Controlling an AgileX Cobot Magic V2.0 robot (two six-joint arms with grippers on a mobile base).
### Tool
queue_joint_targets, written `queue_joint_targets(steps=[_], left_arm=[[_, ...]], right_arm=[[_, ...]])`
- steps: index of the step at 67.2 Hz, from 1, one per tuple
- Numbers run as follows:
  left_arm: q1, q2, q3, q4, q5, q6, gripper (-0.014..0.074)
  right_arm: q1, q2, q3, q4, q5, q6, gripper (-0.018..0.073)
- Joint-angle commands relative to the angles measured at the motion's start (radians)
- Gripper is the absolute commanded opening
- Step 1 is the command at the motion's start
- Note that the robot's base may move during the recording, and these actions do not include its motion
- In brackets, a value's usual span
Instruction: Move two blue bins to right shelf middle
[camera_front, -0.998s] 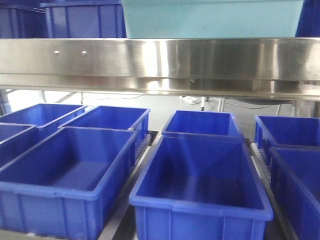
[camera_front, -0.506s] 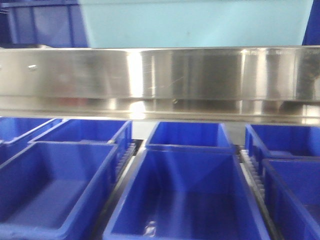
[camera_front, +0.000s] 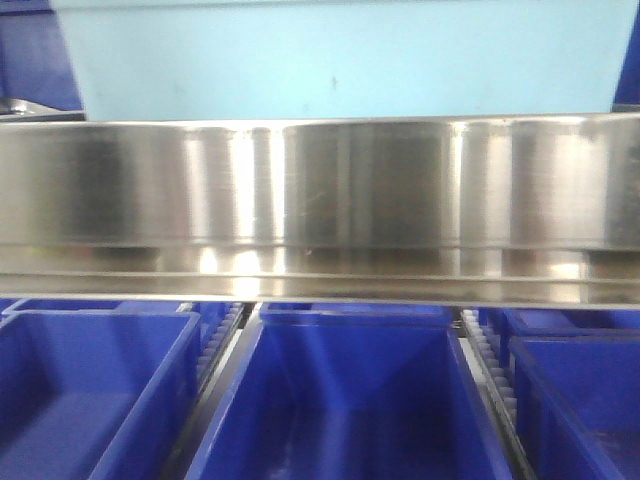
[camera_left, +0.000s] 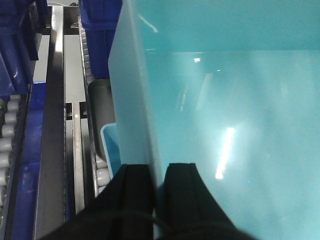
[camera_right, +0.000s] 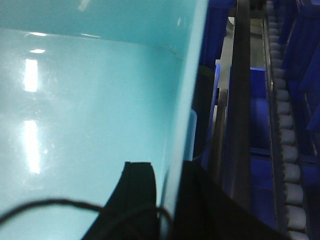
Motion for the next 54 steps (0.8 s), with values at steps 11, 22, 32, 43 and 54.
queue_joint_targets(steps=[11, 22, 32, 43, 54], left_arm=[[-0.009, -0.008, -0.012, -0.066, -0.057, 0.012, -0.0111], [-0.009, -0.008, -0.012, -0.066, -0.057, 0.012, -0.0111], [-0.009, -0.008, -0.012, -0.066, -0.057, 0.012, -0.0111], [-0.009, -0.008, -0.012, -0.066, -0.057, 0.012, -0.0111], [-0.009, -0.008, -0.012, -0.066, -0.057, 0.012, -0.0111]], right_arm=[[0.003, -0.003, -0.009, 0.022, -0.056, -0.017, -0.0153], [0.003, -0.003, -0.009, 0.022, -0.056, -0.017, -0.0153], [0.003, -0.003, -0.009, 0.022, -0.056, -0.017, -0.0153], [0.003, -0.003, -0.009, 0.022, -0.056, -0.017, -0.0153], [0.003, -0.003, -0.009, 0.022, -0.056, -0.017, -0.0153]])
